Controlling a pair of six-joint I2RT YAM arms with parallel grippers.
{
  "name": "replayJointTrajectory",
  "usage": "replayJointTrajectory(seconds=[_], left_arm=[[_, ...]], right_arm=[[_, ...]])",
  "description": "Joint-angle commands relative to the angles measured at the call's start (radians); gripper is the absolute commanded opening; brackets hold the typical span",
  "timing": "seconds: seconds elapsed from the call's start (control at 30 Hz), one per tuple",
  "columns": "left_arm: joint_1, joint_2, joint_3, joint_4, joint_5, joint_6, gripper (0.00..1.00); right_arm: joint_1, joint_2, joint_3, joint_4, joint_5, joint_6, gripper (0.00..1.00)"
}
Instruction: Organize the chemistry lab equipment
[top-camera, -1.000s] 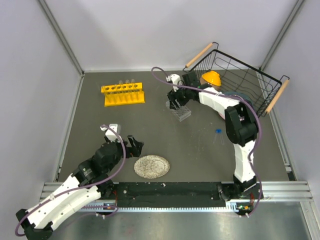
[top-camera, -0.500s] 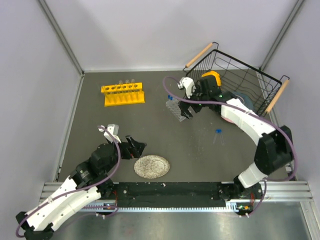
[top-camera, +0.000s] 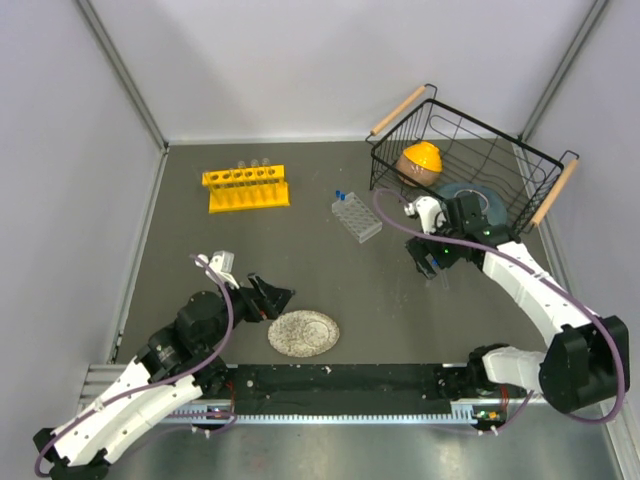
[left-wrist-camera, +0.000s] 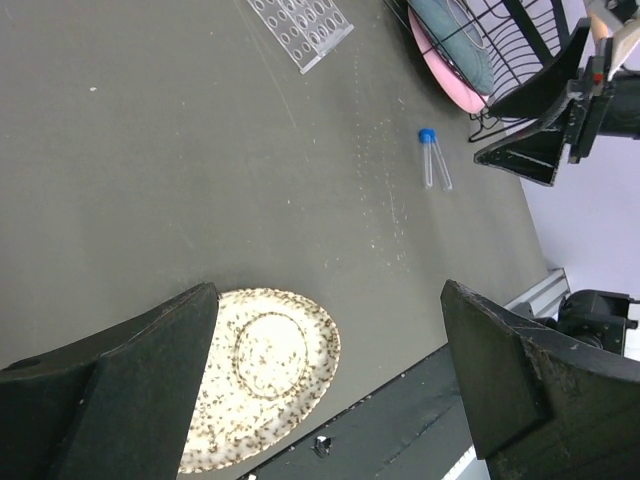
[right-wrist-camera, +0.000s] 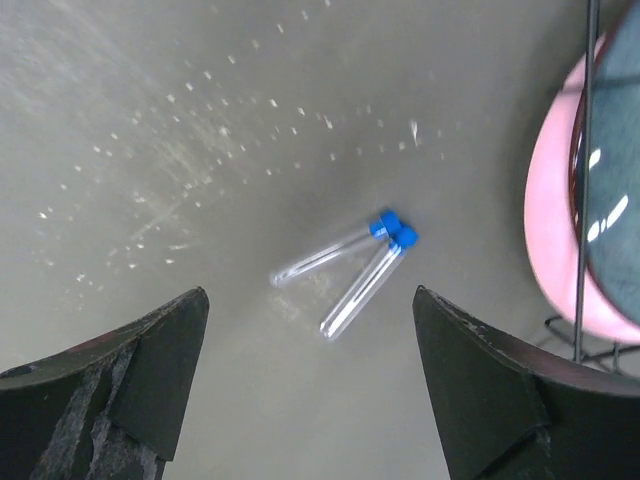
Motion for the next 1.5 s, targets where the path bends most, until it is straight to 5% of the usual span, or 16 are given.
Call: replayJointTrajectory(seconds=[0.0,0.2,0.33,0.77,1.47], left_arm=[[0.004,-0.013,-0.018,0.037,0.036,-0.030,0.99],[0.004,-0.012,-0.024,0.037,0.050,-0.042,0.99],[0.004,-0.017,-0.030,0.035,0.059,-0.052,0.99],[0.004,-0.026,-0.054,0.038,0.054,-0.061,0.99],[0.004,0.006,-0.062,0.084,0.070,-0.069,0.99]], right_arm=[[-0.038,-0.032,-0.049,-0.018,0.065,0.021,0.81],[-0.077,0.026,-0.082,0.020,0.126,0.032,0.56],[-0.107,0.121,-0.077,0.039,0.125,0.037,0.49],[-0.128,0.244,-0.082,0.073,0.139,0.055,0.43],[-0.148,0.309,-0.082,0.057,0.077,0.094,0.19]])
